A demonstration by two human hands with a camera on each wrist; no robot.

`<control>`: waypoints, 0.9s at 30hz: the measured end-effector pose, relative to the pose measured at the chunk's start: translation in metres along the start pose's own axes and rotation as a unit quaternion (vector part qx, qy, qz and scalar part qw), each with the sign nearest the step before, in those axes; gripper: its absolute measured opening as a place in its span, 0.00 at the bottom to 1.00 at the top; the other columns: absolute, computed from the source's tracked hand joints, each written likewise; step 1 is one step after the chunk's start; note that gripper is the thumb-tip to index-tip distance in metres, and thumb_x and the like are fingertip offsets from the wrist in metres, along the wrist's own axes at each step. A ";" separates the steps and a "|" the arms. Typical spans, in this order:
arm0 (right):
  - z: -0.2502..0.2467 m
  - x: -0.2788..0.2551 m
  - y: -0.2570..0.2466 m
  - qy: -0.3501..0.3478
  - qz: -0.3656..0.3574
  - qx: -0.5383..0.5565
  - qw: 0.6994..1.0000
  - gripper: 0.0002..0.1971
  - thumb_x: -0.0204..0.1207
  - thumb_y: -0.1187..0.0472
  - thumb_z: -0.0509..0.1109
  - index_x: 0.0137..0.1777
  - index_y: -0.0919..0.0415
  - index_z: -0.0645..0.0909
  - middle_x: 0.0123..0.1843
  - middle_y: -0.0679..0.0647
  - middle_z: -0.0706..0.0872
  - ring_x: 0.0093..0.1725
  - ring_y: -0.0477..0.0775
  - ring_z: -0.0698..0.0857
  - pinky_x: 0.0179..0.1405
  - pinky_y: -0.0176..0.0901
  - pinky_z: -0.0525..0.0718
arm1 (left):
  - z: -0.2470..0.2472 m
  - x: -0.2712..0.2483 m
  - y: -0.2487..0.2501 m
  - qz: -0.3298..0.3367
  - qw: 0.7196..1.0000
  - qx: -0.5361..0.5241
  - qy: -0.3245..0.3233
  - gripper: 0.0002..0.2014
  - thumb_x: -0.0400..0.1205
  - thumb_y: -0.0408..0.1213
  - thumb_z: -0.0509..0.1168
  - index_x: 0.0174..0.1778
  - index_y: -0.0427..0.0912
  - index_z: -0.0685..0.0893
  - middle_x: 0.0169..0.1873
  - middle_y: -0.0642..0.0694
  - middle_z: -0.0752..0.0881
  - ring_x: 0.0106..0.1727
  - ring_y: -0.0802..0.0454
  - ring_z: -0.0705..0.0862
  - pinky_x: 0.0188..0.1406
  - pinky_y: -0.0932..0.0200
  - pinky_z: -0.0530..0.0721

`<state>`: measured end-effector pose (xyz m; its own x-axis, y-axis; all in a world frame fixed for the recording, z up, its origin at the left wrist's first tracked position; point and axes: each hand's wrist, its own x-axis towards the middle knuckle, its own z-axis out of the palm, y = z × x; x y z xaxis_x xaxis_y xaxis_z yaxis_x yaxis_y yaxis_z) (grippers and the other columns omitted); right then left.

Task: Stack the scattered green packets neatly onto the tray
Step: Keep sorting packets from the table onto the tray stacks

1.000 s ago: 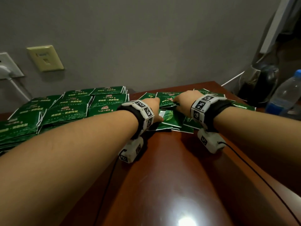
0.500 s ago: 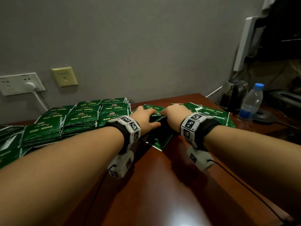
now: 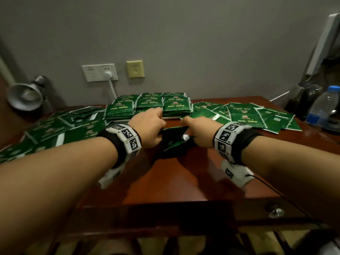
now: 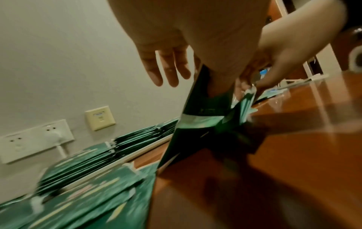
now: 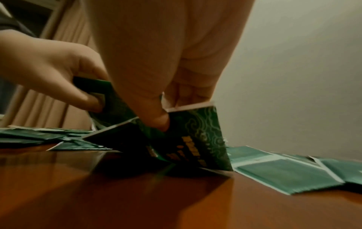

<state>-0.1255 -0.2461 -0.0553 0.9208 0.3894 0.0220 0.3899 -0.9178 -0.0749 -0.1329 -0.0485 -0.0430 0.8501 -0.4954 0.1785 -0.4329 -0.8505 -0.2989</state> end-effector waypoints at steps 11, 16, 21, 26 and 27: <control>0.008 0.007 -0.065 -0.008 -0.029 -0.106 0.994 0.21 0.76 0.43 0.68 0.66 0.49 0.73 0.52 0.50 0.84 0.53 0.58 0.84 0.40 0.42 0.75 | 0.035 -0.067 -0.021 -0.007 0.968 -0.181 -0.174 0.28 0.74 0.62 0.71 0.57 0.44 0.75 0.53 0.47 0.76 0.52 0.48 0.79 0.49 0.57 0.77; 0.024 0.015 -0.054 -0.067 -0.012 -0.122 0.990 0.27 0.78 0.41 0.66 0.74 0.51 0.71 0.64 0.53 0.81 0.59 0.56 0.82 0.52 0.46 0.82 | 0.052 -0.064 -0.023 0.009 0.972 -0.160 -0.169 0.44 0.71 0.64 0.73 0.79 0.50 0.65 0.76 0.44 0.66 0.76 0.45 0.66 0.72 0.52 0.70; 0.049 0.019 -0.042 -0.148 0.031 -0.136 0.979 0.43 0.74 0.28 0.59 0.85 0.50 0.55 0.81 0.54 0.69 0.76 0.59 0.73 0.71 0.51 0.75 | 0.059 -0.052 -0.024 -0.025 0.958 -0.161 -0.234 0.49 0.74 0.67 0.67 0.86 0.50 0.52 0.83 0.47 0.60 0.82 0.46 0.62 0.79 0.51 0.63; 0.049 0.025 -0.041 -0.124 0.043 -0.140 0.981 0.45 0.72 0.25 0.59 0.83 0.50 0.59 0.79 0.55 0.70 0.71 0.61 0.78 0.66 0.52 0.79 | 0.061 -0.037 -0.010 -0.119 0.962 -0.071 -0.234 0.53 0.69 0.77 0.59 0.85 0.49 0.55 0.80 0.41 0.62 0.79 0.37 0.60 0.73 0.38 0.68; 0.049 0.025 -0.041 -0.126 0.046 -0.133 0.982 0.44 0.72 0.26 0.59 0.83 0.50 0.59 0.80 0.55 0.68 0.72 0.61 0.77 0.68 0.52 0.78 | 0.062 -0.036 -0.007 -0.123 0.964 -0.057 -0.227 0.53 0.70 0.78 0.58 0.84 0.47 0.56 0.80 0.40 0.61 0.79 0.36 0.60 0.73 0.37 0.67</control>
<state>-0.1193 -0.1952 -0.1006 0.9338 0.2809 -0.2218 0.3253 -0.9244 0.1992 -0.1421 -0.0138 -0.1053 0.9641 -0.1692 -0.2046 -0.2089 -0.9591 -0.1909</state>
